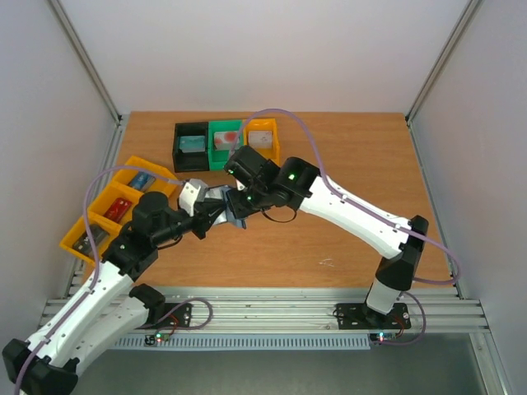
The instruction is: Take the credit cards out of the card holder
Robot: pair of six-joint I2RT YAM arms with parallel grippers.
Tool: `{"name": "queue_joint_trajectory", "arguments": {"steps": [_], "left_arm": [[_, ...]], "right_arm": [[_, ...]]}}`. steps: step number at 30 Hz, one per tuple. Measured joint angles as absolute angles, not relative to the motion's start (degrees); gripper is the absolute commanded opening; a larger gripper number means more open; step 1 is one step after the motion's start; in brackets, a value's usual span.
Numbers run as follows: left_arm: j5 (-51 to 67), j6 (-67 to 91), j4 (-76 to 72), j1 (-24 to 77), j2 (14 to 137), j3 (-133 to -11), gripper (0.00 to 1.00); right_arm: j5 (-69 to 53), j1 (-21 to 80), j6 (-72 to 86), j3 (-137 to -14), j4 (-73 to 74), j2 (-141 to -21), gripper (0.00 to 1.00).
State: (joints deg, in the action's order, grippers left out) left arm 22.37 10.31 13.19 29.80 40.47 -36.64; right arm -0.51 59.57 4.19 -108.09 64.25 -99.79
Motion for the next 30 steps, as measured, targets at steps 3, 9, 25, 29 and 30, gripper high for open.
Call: {"name": "queue_joint_trajectory", "arguments": {"steps": [3,9,25,29,30], "left_arm": [[21.76,10.52,14.83,28.40,39.86,-36.07,0.16],[26.74,10.09,15.31,27.40,38.26,-37.08,0.23],[50.68,17.63,6.31,25.61,34.48,-41.69,0.33],[51.66,20.34,2.74,25.34,35.97,-42.89,0.26],[51.59,21.10,2.22,25.32,36.45,-43.31,0.20]], "right_arm": [[-3.42,59.59,2.44,-105.73,61.91,-96.62,0.01],[-9.10,58.63,-3.62,-100.66,58.43,-90.04,0.01],[-23.18,58.06,-15.46,-91.55,49.21,-76.36,0.01],[-23.42,57.71,-15.77,-91.55,47.46,-75.44,0.01],[-23.42,57.60,-15.79,-91.53,46.98,-75.31,0.01]]}}
